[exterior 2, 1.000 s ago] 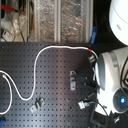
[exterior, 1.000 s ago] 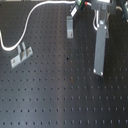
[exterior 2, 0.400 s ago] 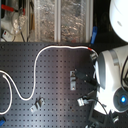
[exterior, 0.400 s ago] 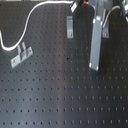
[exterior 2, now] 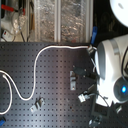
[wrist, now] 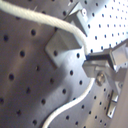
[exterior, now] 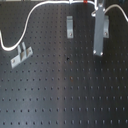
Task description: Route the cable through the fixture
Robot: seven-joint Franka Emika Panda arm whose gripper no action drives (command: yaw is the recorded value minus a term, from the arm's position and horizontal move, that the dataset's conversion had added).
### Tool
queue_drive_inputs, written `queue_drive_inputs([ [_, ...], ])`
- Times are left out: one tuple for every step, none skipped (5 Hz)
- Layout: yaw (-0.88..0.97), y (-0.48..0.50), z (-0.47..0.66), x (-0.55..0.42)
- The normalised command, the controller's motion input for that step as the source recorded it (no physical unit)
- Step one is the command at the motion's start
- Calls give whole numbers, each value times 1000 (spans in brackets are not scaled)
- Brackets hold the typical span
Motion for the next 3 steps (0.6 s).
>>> queue_drive_inputs([
  [-69, -11, -21, 59],
  [203, 220, -69, 112],
  [277, 76, -26, 14],
])
